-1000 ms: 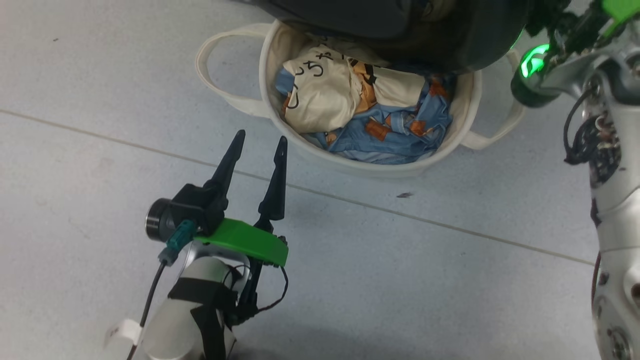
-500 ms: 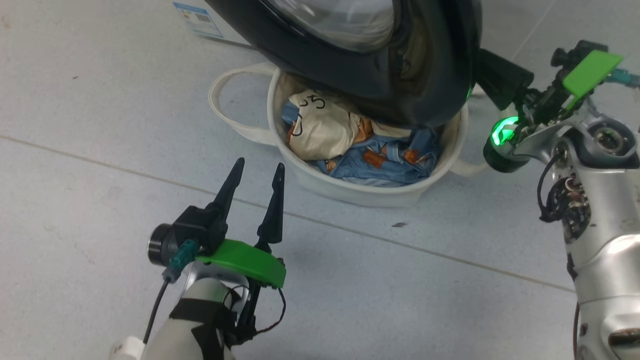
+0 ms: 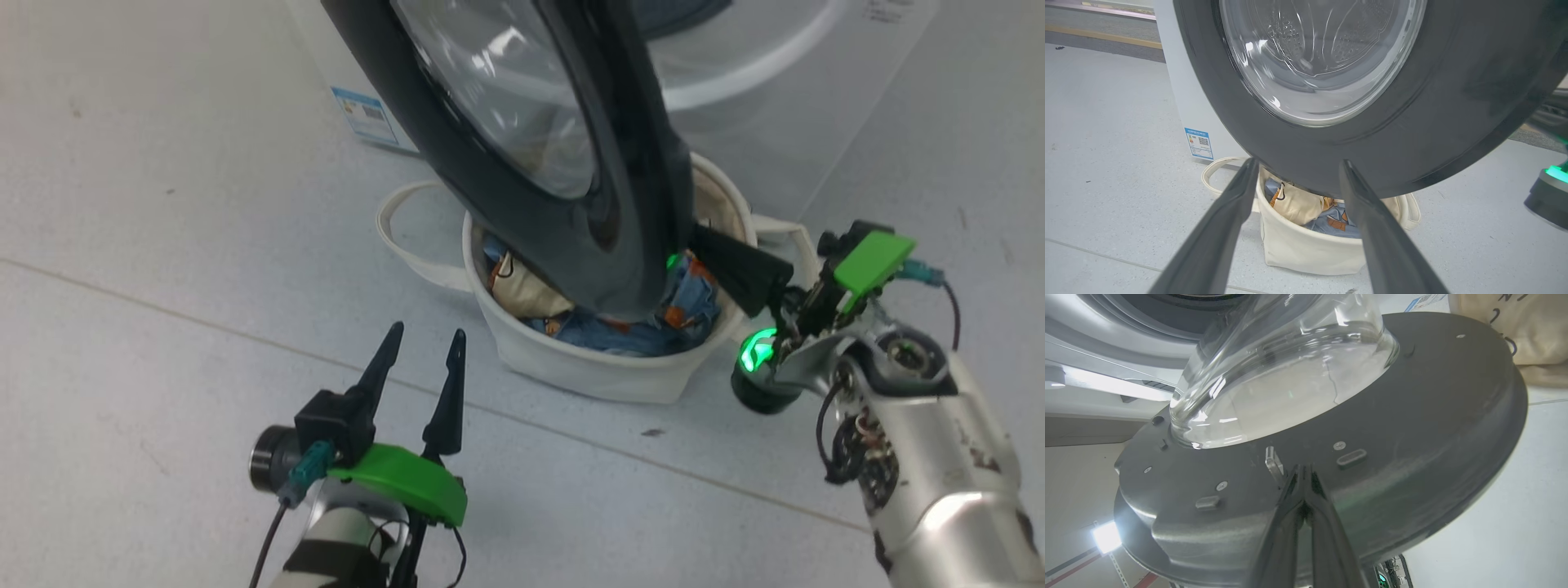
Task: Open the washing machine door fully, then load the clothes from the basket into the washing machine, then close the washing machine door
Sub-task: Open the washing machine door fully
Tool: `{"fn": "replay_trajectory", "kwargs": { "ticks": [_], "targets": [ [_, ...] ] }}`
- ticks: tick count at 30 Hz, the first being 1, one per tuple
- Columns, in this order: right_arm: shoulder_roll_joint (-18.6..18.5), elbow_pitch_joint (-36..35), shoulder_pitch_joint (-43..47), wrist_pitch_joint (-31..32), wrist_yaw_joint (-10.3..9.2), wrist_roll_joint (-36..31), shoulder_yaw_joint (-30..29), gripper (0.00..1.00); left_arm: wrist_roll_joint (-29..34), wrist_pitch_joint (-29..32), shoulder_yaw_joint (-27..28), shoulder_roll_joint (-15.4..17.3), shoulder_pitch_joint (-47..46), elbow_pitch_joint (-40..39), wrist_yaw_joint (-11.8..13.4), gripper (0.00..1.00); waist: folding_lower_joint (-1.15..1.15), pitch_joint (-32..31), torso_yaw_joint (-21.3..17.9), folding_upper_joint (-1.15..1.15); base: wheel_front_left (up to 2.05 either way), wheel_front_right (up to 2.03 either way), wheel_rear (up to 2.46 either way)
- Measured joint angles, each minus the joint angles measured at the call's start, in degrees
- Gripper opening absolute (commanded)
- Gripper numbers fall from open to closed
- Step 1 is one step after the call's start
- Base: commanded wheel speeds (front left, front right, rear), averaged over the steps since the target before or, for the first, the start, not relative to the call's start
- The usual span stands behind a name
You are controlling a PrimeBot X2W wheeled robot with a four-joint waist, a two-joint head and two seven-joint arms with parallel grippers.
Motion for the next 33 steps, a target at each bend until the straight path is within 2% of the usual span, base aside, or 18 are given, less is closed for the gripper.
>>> {"fn": "replay_trajectory", "kwargs": {
  "ticks": [5, 8, 14, 19, 23, 26, 29, 32, 33],
  "targets": [
    [0.5, -0.3, 3.4, -0.8, 0.00, 4.5, 2.7, 0.00, 0.0, 0.0, 0.1, 0.0, 1.7, 0.7, -0.2, 1.00, 0.00, -3.4, 0.2, 0.00, 0.00, 0.00, 0.00],
    [0.5, -0.2, 4.5, -2.2, 0.00, 9.2, 6.1, 0.00, 0.0, 0.0, 0.1, 0.1, 2.5, 1.2, -0.4, 1.00, 0.00, -5.1, 0.2, 0.00, 0.00, 0.00, 0.00],
    [0.5, -0.3, 5.1, -5.0, 0.00, 13.4, 13.2, 0.00, 0.0, 0.0, 0.1, 0.1, 3.5, 1.5, -0.4, 1.00, 0.00, -6.7, 0.3, 0.00, 0.00, 0.00, 0.00],
    [0.6, -0.6, 5.1, -7.2, 0.00, 13.9, 16.7, 0.00, 0.0, 0.0, 0.1, 0.1, 3.5, 1.6, -0.4, 1.00, 0.00, -7.2, 0.6, 0.00, 0.00, 0.00, 0.00],
    [0.7, -0.6, 5.3, -9.0, 0.00, 12.9, 15.5, 0.00, 0.0, 0.0, 0.2, 0.1, 3.7, 1.6, -0.4, 1.00, 0.00, -7.7, 0.3, 0.00, 0.00, 0.00, 0.00],
    [-0.1, -3.3, 7.9, -14.3, 0.00, 7.8, 11.9, 0.00, 0.0, 0.0, 0.3, 0.1, 4.0, 1.5, -0.4, 1.00, 0.00, -8.8, -0.2, 0.00, 0.00, 0.00, 0.00],
    [-3.0, -8.5, 10.4, -27.0, -0.01, -5.1, 10.0, 0.00, 0.0, 0.0, 0.6, 0.1, 5.1, 1.5, -0.8, 1.00, 0.00, -9.7, -0.8, 0.00, 0.00, 0.00, 0.00],
    [-7.1, -13.7, 12.7, -38.8, -0.01, -21.6, 13.8, 0.00, 0.0, 0.0, 1.0, 0.2, 6.1, 1.5, -0.8, 1.00, 0.00, -10.9, -1.7, 0.00, 0.00, 0.00, 0.00],
    [-7.1, -13.7, 12.7, -38.8, -0.01, -21.6, 13.8, 0.00, 0.0, 0.0, 1.0, 0.2, 6.1, 1.5, -0.8, 1.00, 0.00, -10.9, -1.7, 0.00, 0.00, 0.00, 0.00]
  ]
}}
